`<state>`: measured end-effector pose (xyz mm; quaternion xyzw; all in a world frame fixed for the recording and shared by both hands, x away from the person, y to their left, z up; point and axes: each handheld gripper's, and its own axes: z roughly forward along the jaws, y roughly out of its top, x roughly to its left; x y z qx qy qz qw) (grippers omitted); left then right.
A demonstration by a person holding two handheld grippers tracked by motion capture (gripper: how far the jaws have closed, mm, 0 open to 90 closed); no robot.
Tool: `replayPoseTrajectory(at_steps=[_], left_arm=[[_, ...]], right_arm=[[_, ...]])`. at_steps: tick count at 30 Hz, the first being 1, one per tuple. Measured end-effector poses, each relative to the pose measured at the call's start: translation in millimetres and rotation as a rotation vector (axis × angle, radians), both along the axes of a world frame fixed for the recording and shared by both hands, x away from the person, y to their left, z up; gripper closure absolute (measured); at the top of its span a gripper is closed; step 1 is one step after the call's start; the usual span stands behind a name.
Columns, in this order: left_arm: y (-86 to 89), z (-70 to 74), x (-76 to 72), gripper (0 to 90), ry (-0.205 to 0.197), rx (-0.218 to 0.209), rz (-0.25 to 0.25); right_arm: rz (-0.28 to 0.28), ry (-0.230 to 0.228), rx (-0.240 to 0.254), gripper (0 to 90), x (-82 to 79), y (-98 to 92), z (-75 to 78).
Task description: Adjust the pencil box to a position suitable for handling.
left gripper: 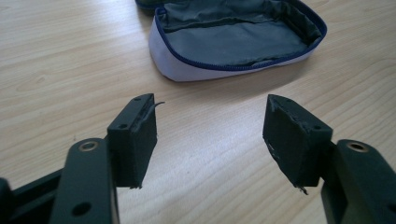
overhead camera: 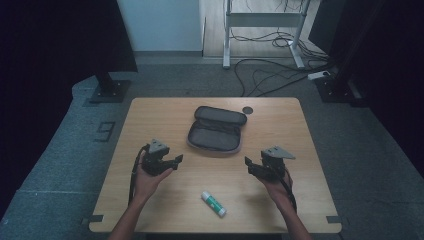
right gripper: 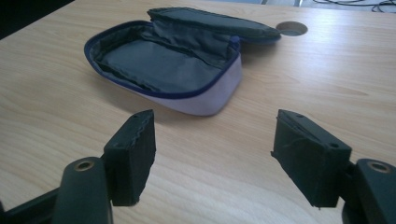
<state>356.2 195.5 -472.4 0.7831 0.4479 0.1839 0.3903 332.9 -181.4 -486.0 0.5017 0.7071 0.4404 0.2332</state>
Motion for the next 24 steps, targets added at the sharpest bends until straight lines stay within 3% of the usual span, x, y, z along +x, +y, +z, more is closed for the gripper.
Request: replayPoseTrajectory(at_steps=[8, 17, 24], left_arm=[[-7.5, -5.2, 18.0, 37.3, 0.010, -0.011, 0.015], [-15.1, -9.0, 41.3, 38.4, 0.018, -0.012, 0.024], [-21.6, -12.8, 55.7, 39.3, 0.021, -0.006, 0.031]], right_arm=[[0.031, 0.013, -0.020, 30.7, 16.2, 16.2, -4.2], [0.049, 0.045, -0.001, 32.1, 32.2, 28.0, -8.0], [0.043, 0.043, -0.002, 33.8, 43.9, 32.7, -6.9]])
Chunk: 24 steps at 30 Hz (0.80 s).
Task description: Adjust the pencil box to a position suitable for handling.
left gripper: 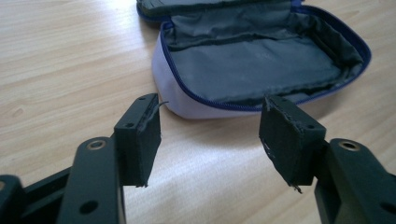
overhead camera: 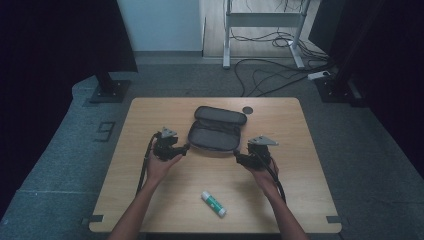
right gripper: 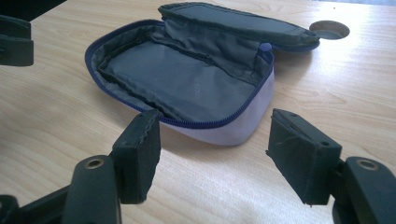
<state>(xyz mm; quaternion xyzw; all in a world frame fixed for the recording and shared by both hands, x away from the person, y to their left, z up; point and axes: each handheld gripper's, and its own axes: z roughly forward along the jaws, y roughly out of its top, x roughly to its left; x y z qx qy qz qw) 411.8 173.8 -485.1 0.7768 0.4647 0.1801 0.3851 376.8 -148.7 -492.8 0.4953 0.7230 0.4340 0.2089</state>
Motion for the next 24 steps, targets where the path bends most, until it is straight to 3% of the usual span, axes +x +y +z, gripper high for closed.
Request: replayPoseTrajectory(at_steps=[14, 20, 21, 24], left_arm=[[-9.1, -1.0, 20.1, 39.7, 0.010, 0.004, 0.012], [-15.2, -3.7, 31.2, 42.3, -0.004, 0.002, 0.020], [-17.2, -7.4, 37.3, 42.3, 0.018, 0.011, 0.025], [-18.3, -9.7, 40.7, 43.0, 0.023, 0.017, 0.030]], right_arm=[[-0.013, 0.014, -0.022, 36.0, 19.4, 13.1, -4.9], [-0.042, 0.021, -0.030, 38.7, 32.5, 15.6, -9.5], [-0.046, 0.027, -0.030, 39.1, 35.6, 15.9, -10.1], [-0.056, 0.038, -0.038, 40.5, 42.9, 16.9, -11.0]])
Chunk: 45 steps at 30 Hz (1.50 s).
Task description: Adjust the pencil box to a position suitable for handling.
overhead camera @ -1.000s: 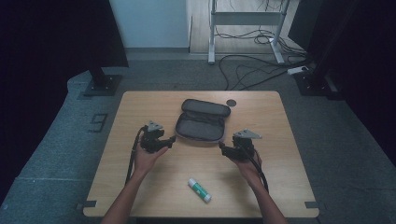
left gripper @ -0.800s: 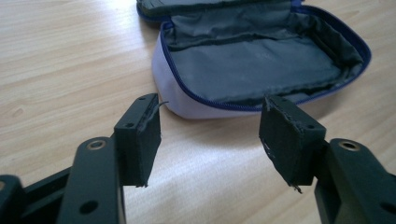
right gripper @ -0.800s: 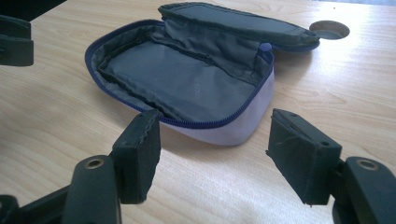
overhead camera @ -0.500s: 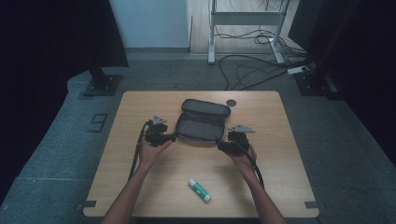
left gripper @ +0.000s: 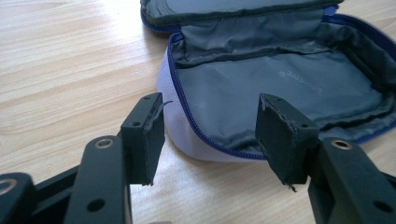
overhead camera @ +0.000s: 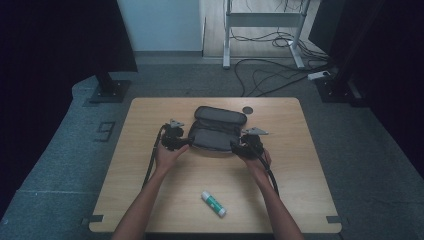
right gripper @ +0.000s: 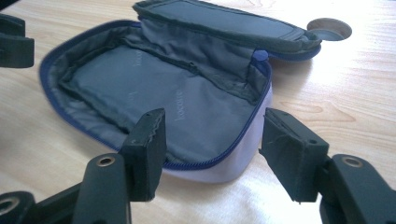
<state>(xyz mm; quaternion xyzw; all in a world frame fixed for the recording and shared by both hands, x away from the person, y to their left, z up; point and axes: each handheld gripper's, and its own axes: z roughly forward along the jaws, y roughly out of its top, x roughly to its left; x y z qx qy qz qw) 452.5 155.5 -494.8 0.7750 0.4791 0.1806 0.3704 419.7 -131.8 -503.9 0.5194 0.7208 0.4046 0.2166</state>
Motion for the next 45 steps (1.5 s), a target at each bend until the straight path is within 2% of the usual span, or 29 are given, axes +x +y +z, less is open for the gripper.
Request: replayPoseTrajectory(at_steps=[4, 5, 8, 13, 19, 23, 28, 30, 36, 38, 39, 42, 43, 45], left_arm=[[-2.0, -5.1, 6.6, 45.7, 0.009, 0.013, 0.010], [-2.4, -8.0, 10.0, 47.2, 0.018, 0.026, 0.029], [-2.0, -11.9, 13.1, 48.3, 0.034, 0.015, 0.045], [-2.1, -20.2, 17.6, 48.1, 0.053, 0.023, 0.045], [-1.8, -28.8, 22.2, 50.2, 0.082, 0.006, 0.044], [-1.9, -32.4, 23.7, 55.8, 0.095, 0.002, 0.036], [-0.8, -35.2, 25.1, 60.4, 0.110, -0.014, 0.022], [-1.1, -35.5, 25.0, 61.9, 0.109, -0.008, 0.021], [-1.1, -34.6, 24.4, 71.4, 0.102, 0.000, 0.024], [-1.0, -34.0, 24.1, 76.8, 0.103, -0.011, 0.021], [-1.0, -34.0, 24.0, 78.6, 0.104, -0.016, 0.018], [0.4, -33.9, 24.6, 82.1, 0.108, -0.026, 0.016], [2.7, -34.2, 25.7, 83.4, 0.117, -0.044, 0.013], [4.2, -34.1, 26.2, 84.1, 0.122, -0.051, 0.008]], right_arm=[[-0.015, 0.007, -0.006, 41.7, 7.3, -0.5, -2.4], [-0.023, 0.017, -0.008, 42.8, 11.0, -1.4, -4.7], [-0.030, 0.027, -0.005, 43.9, 13.8, -2.0, -7.8], [-0.028, 0.060, -0.027, 45.3, 16.0, -4.9, -18.9], [-0.022, 0.085, -0.014, 47.8, 17.0, -5.8, -24.8], [-0.013, 0.090, -0.028, 49.9, 17.5, -2.7, -27.6], [-0.009, 0.110, -0.018, 52.5, 19.1, -2.0, -31.5], [-0.007, 0.117, -0.004, 55.2, 19.7, -1.8, -32.6], [-0.019, 0.113, -0.023, 63.1, 19.6, 1.6, -33.4], [-0.030, 0.104, -0.043, 78.0, 18.5, 3.0, -31.6], [-0.033, 0.099, -0.057, 81.5, 17.9, 3.8, -30.7], [-0.026, 0.095, -0.068, 85.0, 17.6, 4.1, -30.2], [-0.026, 0.101, -0.051, 85.2, 18.1, 2.8, -30.3], [-0.026, 0.104, -0.042, 85.3, 18.5, 1.8, -30.4]])
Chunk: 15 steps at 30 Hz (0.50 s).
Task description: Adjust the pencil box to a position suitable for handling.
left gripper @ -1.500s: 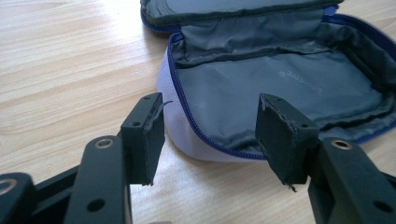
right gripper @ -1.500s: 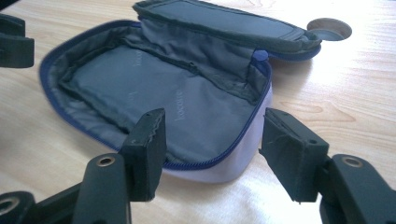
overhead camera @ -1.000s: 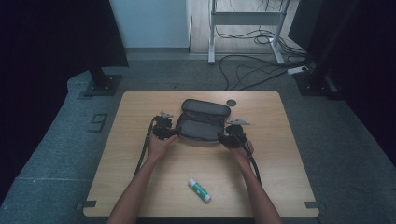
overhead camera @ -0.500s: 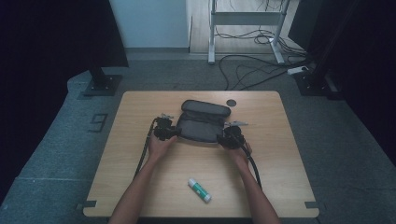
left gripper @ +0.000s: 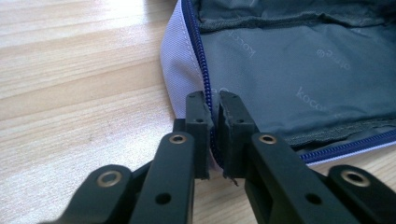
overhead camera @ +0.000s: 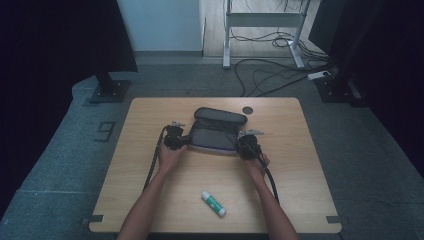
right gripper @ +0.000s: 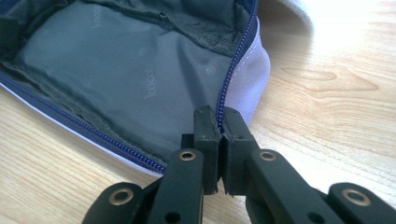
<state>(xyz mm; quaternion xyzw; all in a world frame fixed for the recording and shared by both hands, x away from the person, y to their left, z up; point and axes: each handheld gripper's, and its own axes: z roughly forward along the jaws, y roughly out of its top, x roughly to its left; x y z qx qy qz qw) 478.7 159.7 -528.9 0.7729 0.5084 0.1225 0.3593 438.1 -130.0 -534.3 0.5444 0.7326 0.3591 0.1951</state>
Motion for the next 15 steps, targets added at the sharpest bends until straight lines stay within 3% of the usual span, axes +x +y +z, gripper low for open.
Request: replayPoseTrajectory(at_steps=[7, 11, 15], left_arm=[[1.4, 1.6, -0.9, 88.2, -0.002, -0.003, -0.012], [4.1, 3.6, -1.6, 88.4, 0.004, -0.022, -0.021], [7.3, 13.2, -6.0, 88.3, -0.017, -0.055, -0.028]], right_arm=[[-0.004, 0.003, 0.045, 86.2, -0.1, -3.7, 0.4], [-0.003, -0.015, 0.063, 86.2, -2.0, -5.5, 3.9], [0.003, -0.054, 0.071, 86.3, -6.4, -6.6, 12.8]])
